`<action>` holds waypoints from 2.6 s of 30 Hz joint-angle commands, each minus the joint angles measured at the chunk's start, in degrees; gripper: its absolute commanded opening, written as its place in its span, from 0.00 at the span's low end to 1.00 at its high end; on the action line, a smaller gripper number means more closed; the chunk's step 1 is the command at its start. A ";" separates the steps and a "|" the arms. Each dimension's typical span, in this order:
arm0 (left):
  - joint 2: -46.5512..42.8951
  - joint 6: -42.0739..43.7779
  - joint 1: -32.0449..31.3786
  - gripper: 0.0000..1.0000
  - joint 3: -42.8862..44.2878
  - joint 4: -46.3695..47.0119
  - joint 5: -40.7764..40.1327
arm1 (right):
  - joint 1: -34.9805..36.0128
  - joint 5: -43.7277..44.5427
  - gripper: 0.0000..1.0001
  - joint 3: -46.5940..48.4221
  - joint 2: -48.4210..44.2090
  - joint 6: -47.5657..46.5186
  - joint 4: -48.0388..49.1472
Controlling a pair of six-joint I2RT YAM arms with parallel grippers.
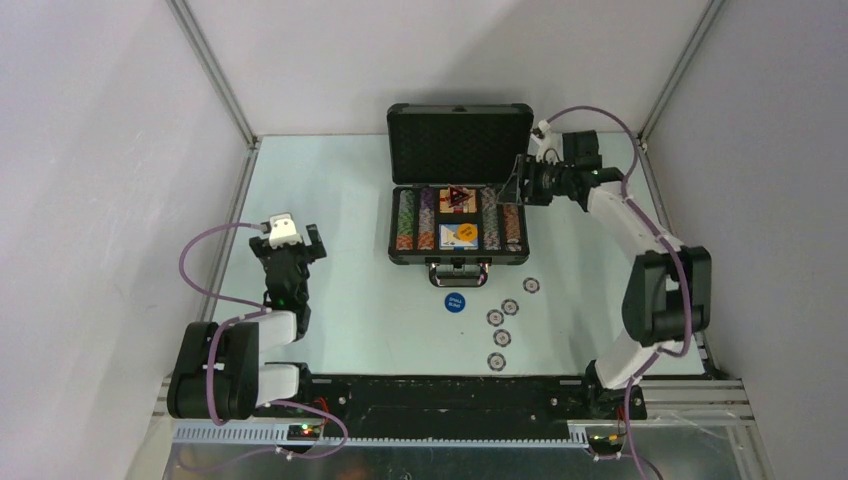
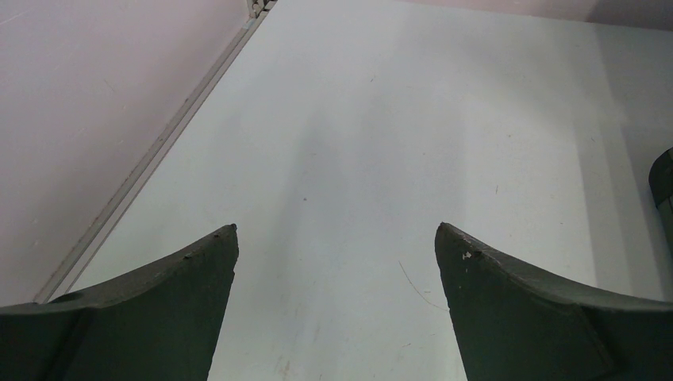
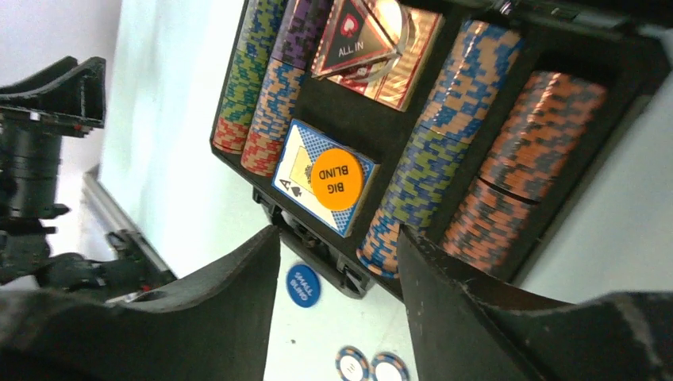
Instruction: Pack up texas hold em set
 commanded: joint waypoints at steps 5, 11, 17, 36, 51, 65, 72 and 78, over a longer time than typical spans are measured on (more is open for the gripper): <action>-0.25 -0.71 0.53 0.98 0.09 3.17 -0.22 | -5.19 4.88 0.74 2.45 -12.02 -9.23 -3.82; -0.27 -0.71 0.53 0.98 0.18 3.17 -0.27 | -6.20 -1.18 0.99 -0.72 -15.33 -2.37 3.59; -0.25 -0.71 0.53 0.98 0.11 3.17 -0.21 | -0.97 -4.61 0.99 -3.90 -16.96 7.11 9.20; -0.27 -0.71 0.53 0.98 0.09 3.16 -0.24 | 30.02 12.61 0.99 -10.18 -10.77 15.87 32.24; -0.26 -0.71 0.53 0.98 0.12 3.16 -0.20 | 47.03 40.36 1.00 -14.27 -5.94 24.52 34.30; -0.27 -0.71 0.53 0.98 0.15 3.10 -0.21 | 55.55 71.58 1.00 -14.26 -12.52 32.43 12.12; -0.31 -0.69 0.53 0.98 0.10 3.16 -0.25 | 57.29 76.20 0.99 -17.83 -16.22 31.29 4.31; -0.27 -0.71 0.53 0.98 0.13 3.15 -0.19 | 60.77 84.10 1.00 -18.83 -18.78 23.40 -1.23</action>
